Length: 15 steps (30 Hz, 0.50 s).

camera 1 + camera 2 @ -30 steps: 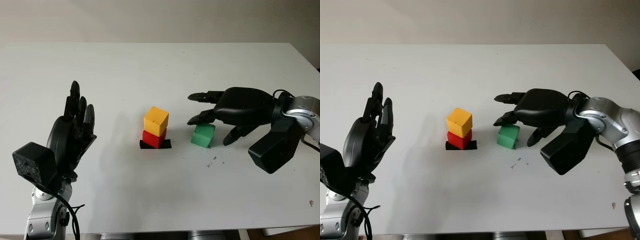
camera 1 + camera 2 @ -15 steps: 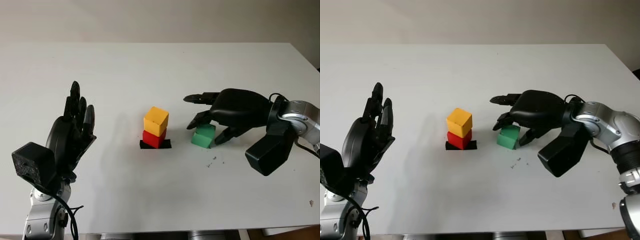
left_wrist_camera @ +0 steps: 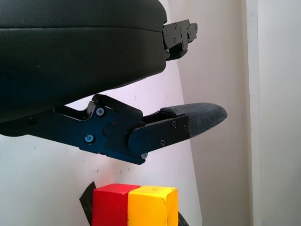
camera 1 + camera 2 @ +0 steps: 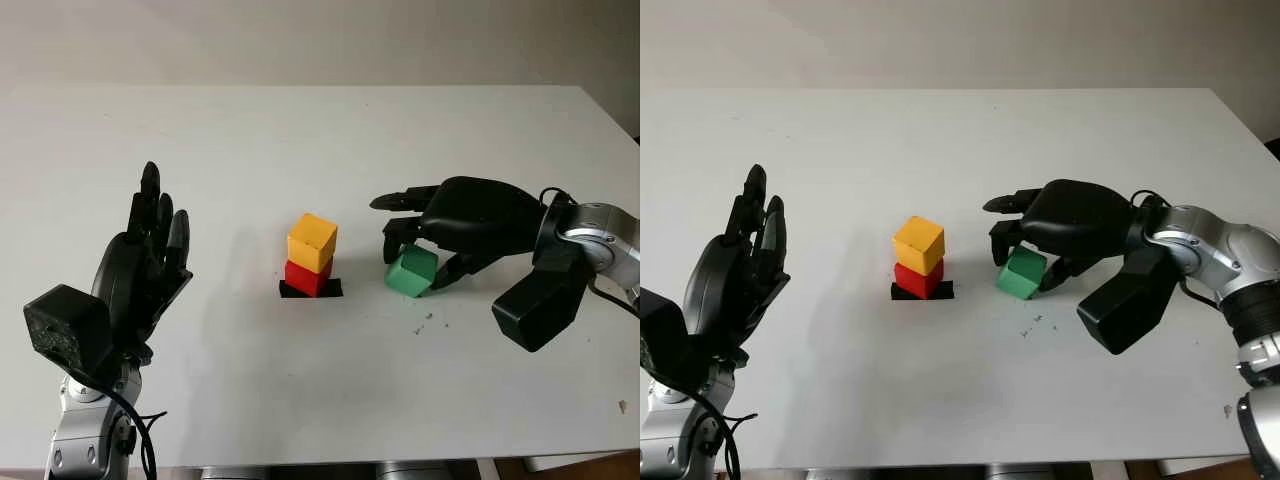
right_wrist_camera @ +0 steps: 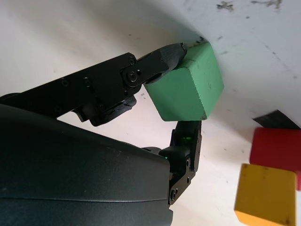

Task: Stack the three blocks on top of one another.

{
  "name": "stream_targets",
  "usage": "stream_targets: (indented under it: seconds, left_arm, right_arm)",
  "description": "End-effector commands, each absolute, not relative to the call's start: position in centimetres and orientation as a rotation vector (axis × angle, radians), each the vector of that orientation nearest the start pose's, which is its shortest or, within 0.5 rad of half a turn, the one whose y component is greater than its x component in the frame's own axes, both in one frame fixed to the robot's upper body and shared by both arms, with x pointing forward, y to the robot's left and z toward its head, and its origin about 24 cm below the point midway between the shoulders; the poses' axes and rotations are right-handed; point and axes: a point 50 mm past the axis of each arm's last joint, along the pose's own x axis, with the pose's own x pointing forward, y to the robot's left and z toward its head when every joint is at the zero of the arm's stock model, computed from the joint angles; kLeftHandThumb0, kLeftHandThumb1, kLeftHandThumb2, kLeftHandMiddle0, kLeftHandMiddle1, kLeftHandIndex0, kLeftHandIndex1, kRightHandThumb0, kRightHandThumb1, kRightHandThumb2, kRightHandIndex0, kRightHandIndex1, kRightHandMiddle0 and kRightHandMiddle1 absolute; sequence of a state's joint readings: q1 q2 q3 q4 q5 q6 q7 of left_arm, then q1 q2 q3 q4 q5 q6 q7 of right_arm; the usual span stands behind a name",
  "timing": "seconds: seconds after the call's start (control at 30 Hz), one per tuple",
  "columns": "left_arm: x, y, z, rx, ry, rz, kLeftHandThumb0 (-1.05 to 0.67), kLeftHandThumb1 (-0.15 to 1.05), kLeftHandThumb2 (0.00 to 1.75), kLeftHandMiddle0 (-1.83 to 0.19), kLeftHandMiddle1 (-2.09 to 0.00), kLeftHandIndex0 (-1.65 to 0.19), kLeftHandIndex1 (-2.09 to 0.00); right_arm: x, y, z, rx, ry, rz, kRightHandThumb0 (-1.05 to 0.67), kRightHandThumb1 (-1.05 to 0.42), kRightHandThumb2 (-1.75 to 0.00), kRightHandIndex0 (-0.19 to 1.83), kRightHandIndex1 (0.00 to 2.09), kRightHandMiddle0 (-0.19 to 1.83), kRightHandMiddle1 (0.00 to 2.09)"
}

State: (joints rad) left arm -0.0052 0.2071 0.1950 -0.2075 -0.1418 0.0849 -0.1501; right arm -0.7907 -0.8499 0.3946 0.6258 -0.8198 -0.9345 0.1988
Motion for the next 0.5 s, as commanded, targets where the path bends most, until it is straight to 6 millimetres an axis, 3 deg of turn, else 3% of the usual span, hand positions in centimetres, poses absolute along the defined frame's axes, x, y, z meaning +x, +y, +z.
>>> stream_targets:
  seconds: [0.0, 0.17, 0.47]
  left_arm:
    - [24.9, 21.8, 9.8, 0.103, -0.16, -0.001, -0.66, 1.05, 0.64, 0.18, -0.05, 0.19, -0.04]
    - [25.0, 21.7, 9.8, 0.094, -0.164, 0.001, -0.66, 1.05, 0.64, 0.18, -0.05, 0.19, -0.04]
    - [25.1, 21.3, 9.7, 0.09, -0.174, -0.004, -0.66, 1.05, 0.64, 0.18, -0.05, 0.19, -0.04]
  right_arm:
    - [33.7, -20.3, 17.0, -1.793, -0.531, 0.853, -0.34, -0.95, -0.06, 0.27, 0.06, 0.46, 1.23]
    - [34.6, -19.8, 19.0, -1.808, -0.528, 0.804, -0.39, -0.95, -0.05, 0.26, 0.05, 0.47, 1.19]
    - [35.8, -16.6, 25.7, -1.763, -0.612, 0.715, -0.38, -0.95, -0.05, 0.34, 0.07, 0.5, 1.14]
